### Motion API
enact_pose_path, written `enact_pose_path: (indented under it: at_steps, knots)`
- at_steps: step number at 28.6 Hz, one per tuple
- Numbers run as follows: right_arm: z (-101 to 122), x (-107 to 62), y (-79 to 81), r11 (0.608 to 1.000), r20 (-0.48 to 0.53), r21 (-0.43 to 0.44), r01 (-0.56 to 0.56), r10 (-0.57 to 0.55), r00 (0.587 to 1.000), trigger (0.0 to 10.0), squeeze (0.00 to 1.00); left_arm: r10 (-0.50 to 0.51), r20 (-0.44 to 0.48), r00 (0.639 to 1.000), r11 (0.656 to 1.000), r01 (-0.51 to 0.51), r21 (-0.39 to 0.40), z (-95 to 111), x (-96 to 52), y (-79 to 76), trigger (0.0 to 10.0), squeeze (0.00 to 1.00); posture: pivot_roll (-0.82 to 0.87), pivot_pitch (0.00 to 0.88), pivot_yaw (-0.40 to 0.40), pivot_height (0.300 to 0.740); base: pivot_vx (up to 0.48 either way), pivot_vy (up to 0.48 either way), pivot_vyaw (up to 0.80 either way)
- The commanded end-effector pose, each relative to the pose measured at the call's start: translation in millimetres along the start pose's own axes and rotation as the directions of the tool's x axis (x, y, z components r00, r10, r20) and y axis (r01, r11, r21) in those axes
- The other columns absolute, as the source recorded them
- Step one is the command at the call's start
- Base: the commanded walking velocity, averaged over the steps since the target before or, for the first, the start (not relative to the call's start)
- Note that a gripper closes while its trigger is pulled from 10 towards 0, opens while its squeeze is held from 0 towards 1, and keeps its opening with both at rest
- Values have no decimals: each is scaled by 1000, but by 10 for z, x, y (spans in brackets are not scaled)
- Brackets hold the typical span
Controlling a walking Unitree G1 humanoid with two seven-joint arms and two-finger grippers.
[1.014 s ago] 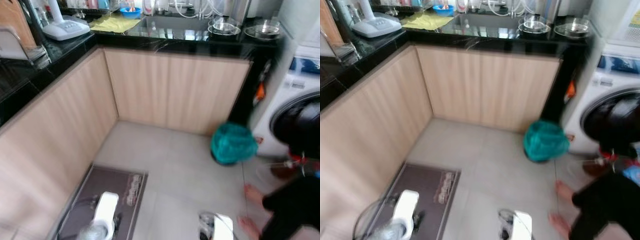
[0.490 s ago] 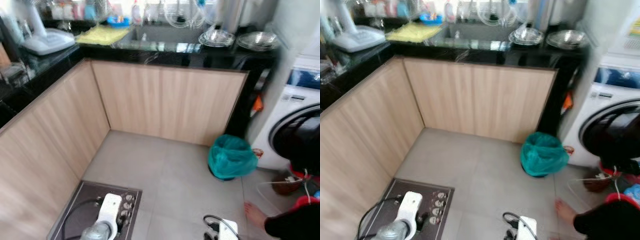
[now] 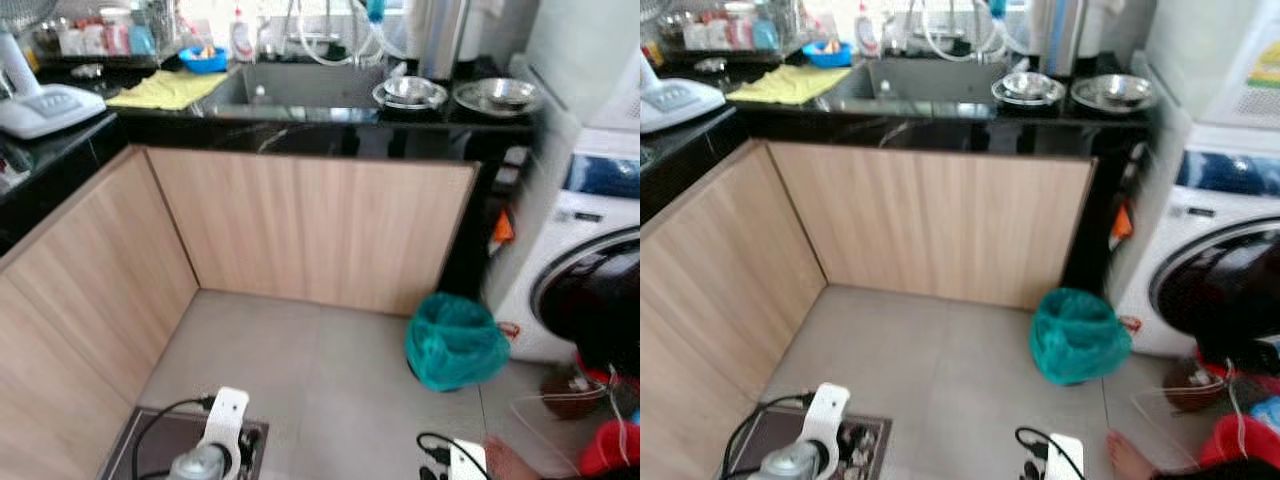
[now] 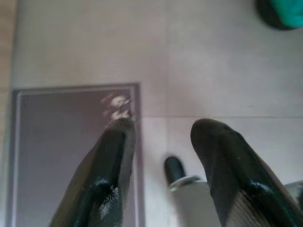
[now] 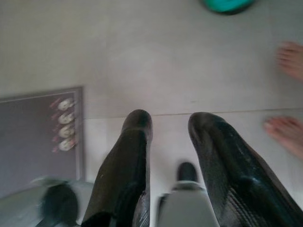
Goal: Kitchen organization
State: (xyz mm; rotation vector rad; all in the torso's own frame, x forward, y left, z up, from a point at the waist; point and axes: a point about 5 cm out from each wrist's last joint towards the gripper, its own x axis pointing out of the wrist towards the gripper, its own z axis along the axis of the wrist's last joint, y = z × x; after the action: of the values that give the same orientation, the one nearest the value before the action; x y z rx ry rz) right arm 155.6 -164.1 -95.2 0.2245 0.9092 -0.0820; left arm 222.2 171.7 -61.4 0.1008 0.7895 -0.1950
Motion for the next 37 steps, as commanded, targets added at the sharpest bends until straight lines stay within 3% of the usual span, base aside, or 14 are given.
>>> enact_pose_path:
  at_steps: [1, 11, 29, 37]
  knots:
    - [81, -10, -180, 999, 17, 7, 32, -32, 999, 10000, 0, -2, -19, 1000, 1000, 2, 3, -24, 1, -14, 10000, 0, -8, 0, 41, 740, 412, 0, 0]
    - [110, -44, -357, 998, 29, 24, 66, -67, 997, 10000, 0, 0, -13, 1000, 1000, 0, -10, -9, 8, -30, 10000, 0, -12, 0, 37, 740, 412, 0, 0]
    - [-30, -79, -330, 998, 10, 31, 56, -57, 998, 10000, 0, -2, -10, 1000, 1000, 2, -12, -4, 7, -26, 10000, 0, -12, 0, 33, 740, 415, 0, 0]
    - [-167, -201, -587, 996, -11, 31, 79, -79, 997, 10000, 0, -5, -3, 1000, 1000, 5, -11, 18, 14, -36, 10000, 0, -14, 0, 32, 740, 418, 0, 0]
